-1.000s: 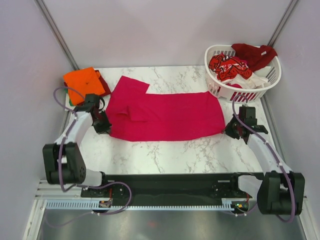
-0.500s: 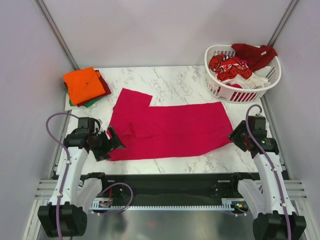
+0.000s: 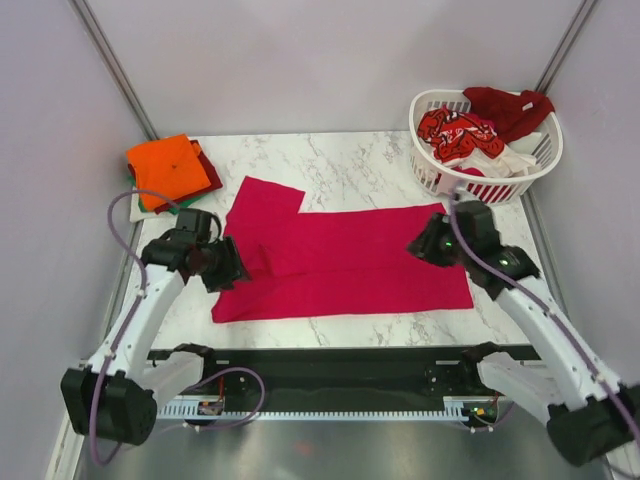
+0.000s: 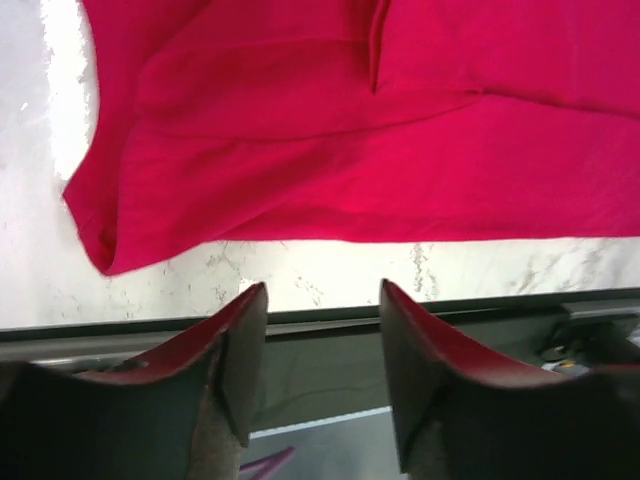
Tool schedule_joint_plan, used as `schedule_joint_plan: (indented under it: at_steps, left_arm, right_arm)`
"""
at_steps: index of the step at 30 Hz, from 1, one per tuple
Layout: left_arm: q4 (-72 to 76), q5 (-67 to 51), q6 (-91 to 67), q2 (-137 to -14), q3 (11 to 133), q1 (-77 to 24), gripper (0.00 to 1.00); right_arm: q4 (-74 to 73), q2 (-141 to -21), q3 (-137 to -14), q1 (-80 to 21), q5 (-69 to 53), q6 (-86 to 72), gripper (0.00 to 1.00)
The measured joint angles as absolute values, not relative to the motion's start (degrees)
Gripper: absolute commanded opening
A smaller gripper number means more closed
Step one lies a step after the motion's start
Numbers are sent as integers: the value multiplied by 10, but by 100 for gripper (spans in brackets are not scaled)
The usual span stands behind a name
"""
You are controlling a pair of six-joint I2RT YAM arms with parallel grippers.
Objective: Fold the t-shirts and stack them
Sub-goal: Fold the tshirt
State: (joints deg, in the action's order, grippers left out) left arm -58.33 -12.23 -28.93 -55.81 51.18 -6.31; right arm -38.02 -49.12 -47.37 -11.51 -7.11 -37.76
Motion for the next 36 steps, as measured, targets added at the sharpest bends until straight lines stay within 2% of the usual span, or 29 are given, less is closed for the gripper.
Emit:
schedule_joint_plan:
  at_steps: [1, 2, 4, 6, 10, 11, 14, 19, 27, 36]
  left_arm:
    - [-572, -115, -293, -576, 512, -79, 48]
    - [-554, -107, -301, -602, 511, -102, 34]
    - [-529, -98, -311, -640, 511, -134, 24]
    - [-508, -90, -314, -677, 511, -155, 22]
    - [-508, -58, -313, -687, 519, -159, 27]
    - [-509, -43, -311, -680, 524, -159, 28]
    - [-511, 1, -302, -641, 544, -158, 29]
    - [-517, 49, -296, -551, 545, -157, 27]
    - [-494, 98, -295, -396, 498, -157, 31]
    - [-486, 107, -294, -390, 493, -157, 31]
  right_arm:
    - [-377, -518, -495, -164, -59, -374, 26]
    - [-367, -559, -526, -224, -45, -365, 18]
    - [-348, -650, -594, -329, -20, -346, 18]
    - [-321, -730, -649, -409, 2, -326, 26]
    - [-304, -884, -750, -531, 42, -269, 37]
    - [-303, -921, -775, -553, 49, -253, 44]
    - [-300, -1012, -832, -583, 62, -222, 55]
    - [-306, -1125, -905, -597, 71, -190, 61]
    - [-317, -1254, -1013, -622, 86, -166, 60]
    - [-329, -1308, -1057, -628, 121, -166, 52]
